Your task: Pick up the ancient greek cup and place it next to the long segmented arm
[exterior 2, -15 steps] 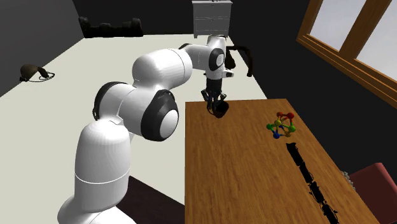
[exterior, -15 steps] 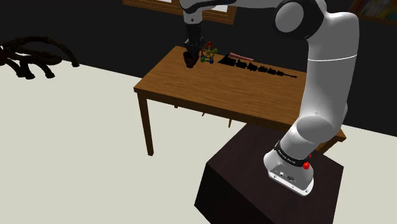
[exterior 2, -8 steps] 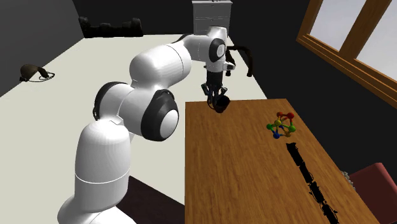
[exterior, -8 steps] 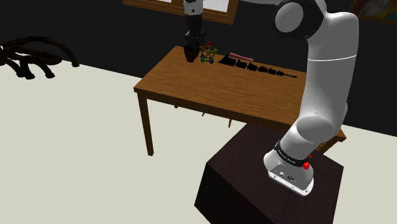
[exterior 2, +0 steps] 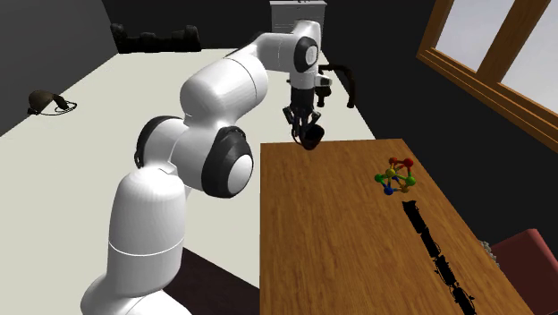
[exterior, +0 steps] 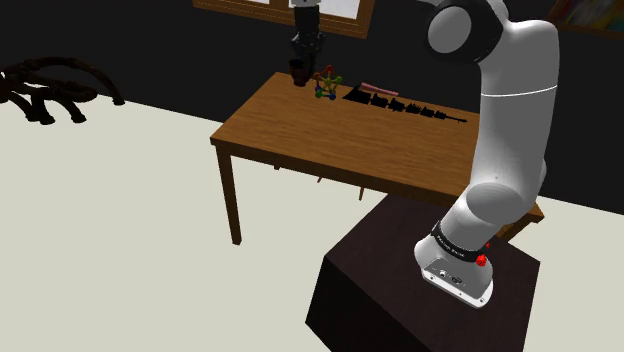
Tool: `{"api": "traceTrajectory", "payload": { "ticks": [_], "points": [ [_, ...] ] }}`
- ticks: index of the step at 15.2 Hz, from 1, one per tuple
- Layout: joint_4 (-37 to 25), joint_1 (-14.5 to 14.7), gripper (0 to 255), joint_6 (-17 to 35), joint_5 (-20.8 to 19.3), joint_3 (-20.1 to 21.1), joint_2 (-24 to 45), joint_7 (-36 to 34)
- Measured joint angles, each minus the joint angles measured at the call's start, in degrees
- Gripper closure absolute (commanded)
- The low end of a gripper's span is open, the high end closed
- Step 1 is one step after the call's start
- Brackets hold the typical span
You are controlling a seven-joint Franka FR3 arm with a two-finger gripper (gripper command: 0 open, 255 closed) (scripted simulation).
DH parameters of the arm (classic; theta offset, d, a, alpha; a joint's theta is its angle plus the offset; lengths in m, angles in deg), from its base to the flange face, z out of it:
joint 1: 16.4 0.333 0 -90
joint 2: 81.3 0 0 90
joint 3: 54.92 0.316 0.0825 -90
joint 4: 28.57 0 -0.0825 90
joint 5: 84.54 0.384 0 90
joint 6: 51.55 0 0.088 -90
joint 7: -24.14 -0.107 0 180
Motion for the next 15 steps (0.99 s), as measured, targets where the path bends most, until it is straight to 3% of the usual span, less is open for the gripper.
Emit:
{"api": "traceTrajectory", "payload": {
  "ticks": [7, 15],
  "points": [
    [-9.54, 0.14, 255, -6.92, -0.07, -0.06, 2.61, 0.47],
    [13.98, -4.41, 255, 1.05, -0.51, -2.05, -13.43, 6.33]
  ]
}}
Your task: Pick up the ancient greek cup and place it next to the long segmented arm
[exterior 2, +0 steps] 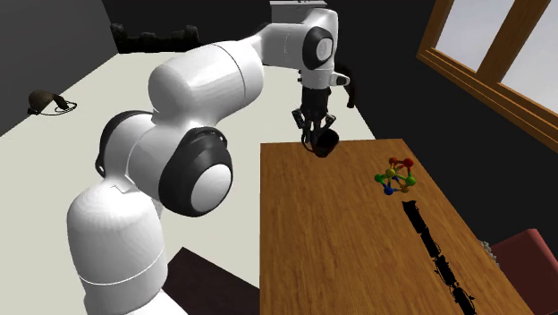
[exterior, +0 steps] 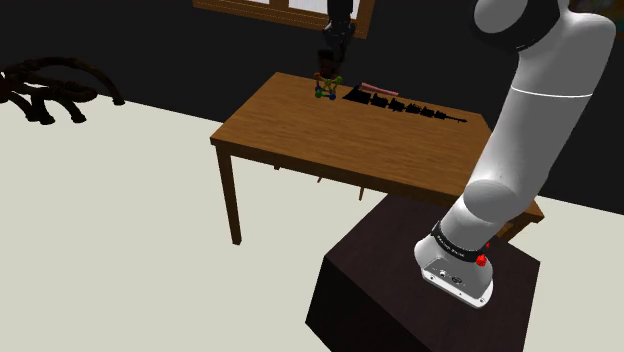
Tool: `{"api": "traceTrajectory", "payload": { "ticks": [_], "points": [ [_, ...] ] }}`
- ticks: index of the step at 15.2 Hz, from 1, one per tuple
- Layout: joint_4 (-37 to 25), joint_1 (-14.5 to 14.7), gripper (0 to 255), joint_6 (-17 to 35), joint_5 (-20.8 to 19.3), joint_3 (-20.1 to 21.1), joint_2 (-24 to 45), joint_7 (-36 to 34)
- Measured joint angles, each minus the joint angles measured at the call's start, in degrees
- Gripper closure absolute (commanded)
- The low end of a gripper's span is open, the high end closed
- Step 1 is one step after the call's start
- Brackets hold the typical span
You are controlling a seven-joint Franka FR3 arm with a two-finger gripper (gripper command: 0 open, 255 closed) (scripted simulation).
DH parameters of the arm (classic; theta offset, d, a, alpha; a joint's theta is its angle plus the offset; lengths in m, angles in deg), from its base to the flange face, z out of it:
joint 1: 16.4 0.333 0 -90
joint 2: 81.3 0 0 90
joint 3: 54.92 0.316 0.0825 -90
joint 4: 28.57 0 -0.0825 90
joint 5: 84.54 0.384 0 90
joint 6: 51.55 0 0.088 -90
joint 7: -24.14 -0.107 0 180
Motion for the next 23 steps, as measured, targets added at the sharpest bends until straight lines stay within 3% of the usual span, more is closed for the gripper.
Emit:
{"api": "traceTrajectory", "payload": {
  "ticks": [8, 19, 23],
  "points": [
    [16.24, -4.60, 255, 5.08, -1.48, -3.64, -12.01, 7.78],
    [28.38, -10.87, 255, 8.52, -5.12, -10.48, -22.50, 20.01],
    [30.10, -13.16, 255, 9.27, -6.61, -13.43, -24.39, 24.90]
  ]
}}
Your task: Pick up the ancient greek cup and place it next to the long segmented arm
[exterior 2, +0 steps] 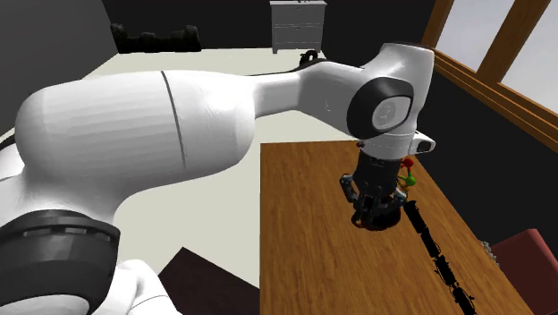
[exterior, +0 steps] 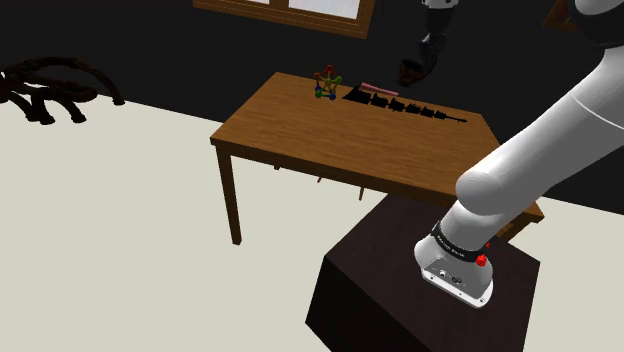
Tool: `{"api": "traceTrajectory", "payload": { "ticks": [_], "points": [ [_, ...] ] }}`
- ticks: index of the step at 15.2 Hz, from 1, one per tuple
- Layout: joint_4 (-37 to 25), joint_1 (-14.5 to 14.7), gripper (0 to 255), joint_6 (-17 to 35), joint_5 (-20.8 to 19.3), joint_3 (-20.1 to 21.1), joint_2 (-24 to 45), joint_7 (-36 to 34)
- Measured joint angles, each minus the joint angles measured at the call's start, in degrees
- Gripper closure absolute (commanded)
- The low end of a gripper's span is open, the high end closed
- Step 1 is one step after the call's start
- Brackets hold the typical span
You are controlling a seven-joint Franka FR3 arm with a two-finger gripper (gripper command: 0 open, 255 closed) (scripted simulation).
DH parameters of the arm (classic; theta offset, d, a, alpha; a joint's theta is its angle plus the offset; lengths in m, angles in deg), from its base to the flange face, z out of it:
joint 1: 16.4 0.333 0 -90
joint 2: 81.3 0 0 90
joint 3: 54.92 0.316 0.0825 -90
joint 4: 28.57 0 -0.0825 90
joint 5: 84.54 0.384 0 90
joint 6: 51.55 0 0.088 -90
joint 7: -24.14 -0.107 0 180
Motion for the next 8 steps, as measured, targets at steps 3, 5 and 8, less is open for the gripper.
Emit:
{"api": "traceTrajectory", "payload": {
  "ticks": [3, 5, 8],
  "points": [
    [0.91, -1.62, 255, 0.54, -1.05, -2.19, -1.10, 3.55],
    [1.63, -2.83, 255, 1.19, -1.82, -3.87, -1.69, 6.19],
    [1.86, -4.61, 255, 2.14, -2.75, -6.50, -1.87, 10.27]
  ]
}}
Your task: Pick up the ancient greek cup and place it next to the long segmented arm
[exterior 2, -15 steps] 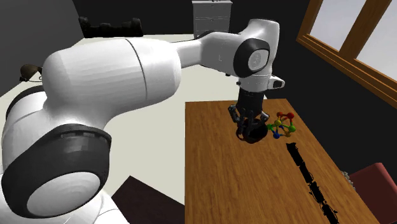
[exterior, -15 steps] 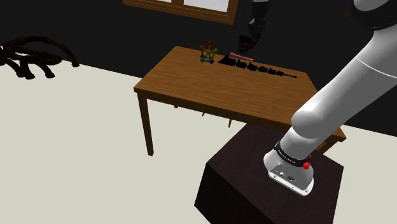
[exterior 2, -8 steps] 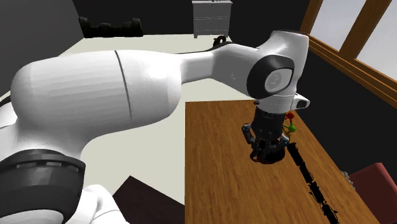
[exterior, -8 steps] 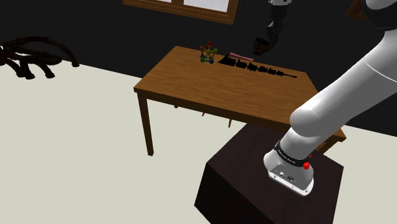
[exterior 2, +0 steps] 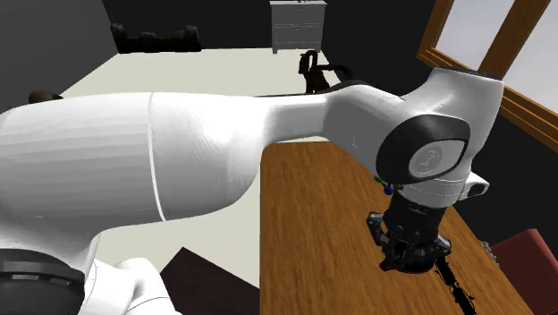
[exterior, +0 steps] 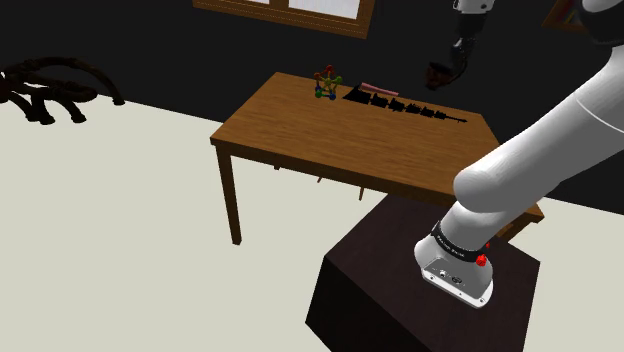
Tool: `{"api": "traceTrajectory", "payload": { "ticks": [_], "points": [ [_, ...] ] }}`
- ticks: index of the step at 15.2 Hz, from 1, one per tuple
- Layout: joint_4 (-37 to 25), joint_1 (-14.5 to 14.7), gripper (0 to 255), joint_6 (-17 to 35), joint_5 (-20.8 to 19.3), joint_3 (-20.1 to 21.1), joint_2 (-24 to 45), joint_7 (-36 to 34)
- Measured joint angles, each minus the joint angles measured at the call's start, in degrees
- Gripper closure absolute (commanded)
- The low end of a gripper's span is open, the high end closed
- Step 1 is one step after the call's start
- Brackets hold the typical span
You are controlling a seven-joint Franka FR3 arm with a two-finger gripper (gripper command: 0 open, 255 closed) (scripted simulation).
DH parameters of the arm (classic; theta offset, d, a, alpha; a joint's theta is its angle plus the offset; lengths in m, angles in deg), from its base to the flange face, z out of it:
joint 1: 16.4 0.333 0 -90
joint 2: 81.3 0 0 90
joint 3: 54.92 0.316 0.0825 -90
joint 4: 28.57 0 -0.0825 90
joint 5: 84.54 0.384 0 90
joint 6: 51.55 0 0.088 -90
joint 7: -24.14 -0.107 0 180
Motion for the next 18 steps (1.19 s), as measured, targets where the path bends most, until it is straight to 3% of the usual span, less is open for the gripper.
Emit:
{"api": "traceTrajectory", "payload": {
  "ticks": [7, 18],
  "points": [
    [-1.51, -3.60, 255, 1.86, -1.09, -5.84, 1.42, 9.13],
    [5.90, -4.08, 255, 9.77, -1.49, -6.81, 1.93, 8.49]
  ]
}}
